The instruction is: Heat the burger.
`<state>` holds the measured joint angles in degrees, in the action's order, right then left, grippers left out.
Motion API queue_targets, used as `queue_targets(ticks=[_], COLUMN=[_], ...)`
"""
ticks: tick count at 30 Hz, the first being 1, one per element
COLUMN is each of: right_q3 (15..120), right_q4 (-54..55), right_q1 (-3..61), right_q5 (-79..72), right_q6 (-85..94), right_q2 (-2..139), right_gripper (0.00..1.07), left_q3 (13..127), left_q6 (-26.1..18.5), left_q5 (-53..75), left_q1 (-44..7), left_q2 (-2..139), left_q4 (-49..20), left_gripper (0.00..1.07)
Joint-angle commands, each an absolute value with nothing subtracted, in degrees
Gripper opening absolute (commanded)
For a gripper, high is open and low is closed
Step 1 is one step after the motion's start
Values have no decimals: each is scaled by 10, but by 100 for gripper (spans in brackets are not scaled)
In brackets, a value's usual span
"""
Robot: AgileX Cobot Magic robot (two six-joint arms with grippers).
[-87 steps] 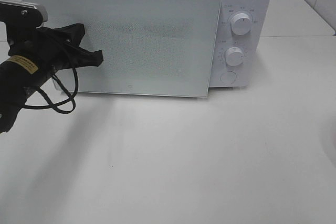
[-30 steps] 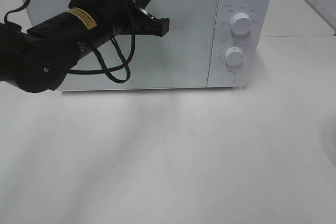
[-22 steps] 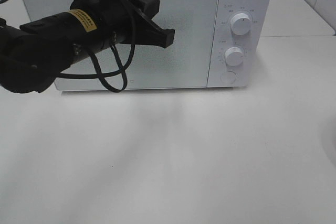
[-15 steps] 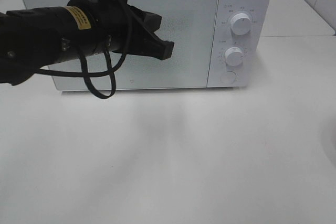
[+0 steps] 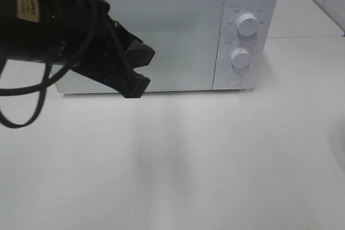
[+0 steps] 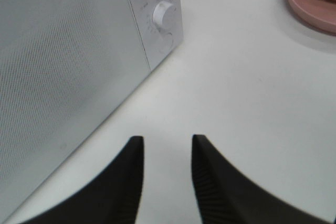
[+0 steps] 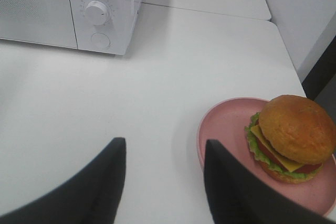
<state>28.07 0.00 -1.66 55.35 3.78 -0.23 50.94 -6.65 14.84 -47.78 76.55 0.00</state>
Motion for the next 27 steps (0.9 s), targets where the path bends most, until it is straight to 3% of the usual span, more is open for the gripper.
queue_targets(ticks=[1, 2, 3, 5, 11, 14, 16, 17, 18, 19, 21, 22, 26, 27], right_q3=[282, 282, 282, 282, 282, 282, 282, 282, 282, 282, 282, 282, 282, 282], right_q4=[0, 0, 0, 0, 0, 0, 0, 0, 0, 0, 0, 0, 0, 0], right_q1=[-18, -18, -18, -18, -18, -18, -18, -18, -18, -18, -18, -18, -18, -18], right_q5=[551, 551, 551, 551, 551, 551, 551, 551, 551, 551, 551, 551, 551, 551], right_q6=[33, 33, 33, 33, 33, 33, 33, 33, 33, 33, 33, 33, 33, 33], right_q2=[-18, -18, -18, -18, -18, -18, -18, -18, -18, -18, -18, -18, -18, -18], right_gripper=[49, 49, 49, 49, 49, 49, 49, 49, 49, 49, 49, 49, 49, 49], left_q3=[509, 511, 511, 516, 516, 516, 516, 516, 516, 516, 516, 516, 502, 502], left_q6=[-11, 40, 40, 57, 58, 44, 30, 30, 17, 17, -6, -6, -59, -59], left_q5=[225, 266, 266, 333, 374, 393, 425, 425, 460, 460, 511, 511, 573, 573], left_q1=[-481, -480, -480, -480, -480, -452, -402, -402, -361, -361, -289, -289, -194, -194], left_q2=[740, 734, 734, 727, 705, 674, 652, 652, 637, 637, 617, 617, 584, 584], left_q4=[-10, 0, 0, 26, 27, 13, -5, -5, -11, -11, -10, -10, -41, -41], left_gripper=[65, 81, 81, 102, 102, 102, 102, 102, 102, 102, 102, 102, 102, 102])
